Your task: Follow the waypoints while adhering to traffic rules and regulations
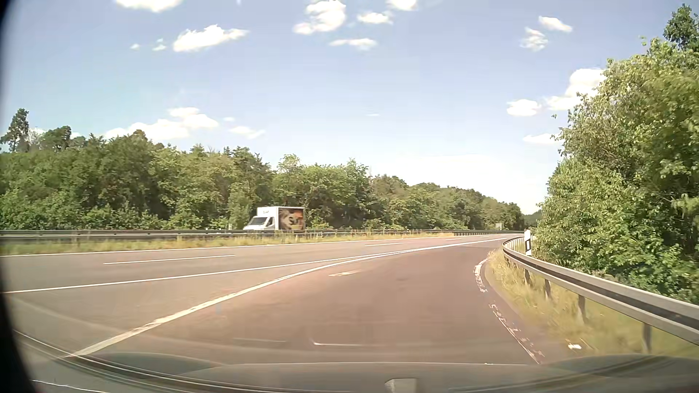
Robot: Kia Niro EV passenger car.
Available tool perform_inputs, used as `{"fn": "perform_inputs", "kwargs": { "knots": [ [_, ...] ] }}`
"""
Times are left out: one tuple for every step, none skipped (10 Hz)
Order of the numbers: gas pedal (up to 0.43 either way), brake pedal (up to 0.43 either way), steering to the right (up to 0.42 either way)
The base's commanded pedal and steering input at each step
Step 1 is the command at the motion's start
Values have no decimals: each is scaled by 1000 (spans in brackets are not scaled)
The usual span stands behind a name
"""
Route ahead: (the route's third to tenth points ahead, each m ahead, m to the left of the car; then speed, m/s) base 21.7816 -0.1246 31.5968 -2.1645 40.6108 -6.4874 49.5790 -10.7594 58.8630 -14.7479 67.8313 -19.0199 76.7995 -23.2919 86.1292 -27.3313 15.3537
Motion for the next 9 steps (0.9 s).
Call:
{"fn": "perform_inputs", "kwargs": {
  "knots": [
    [130, 30, 93],
    [138, 30, 93],
    [138, 30, 93],
    [138, 30, 93],
    [138, 30, 92],
    [157, 30, 89],
    [169, 30, 85],
    [189, 30, 81],
    [209, 30, 78]
  ]
}}
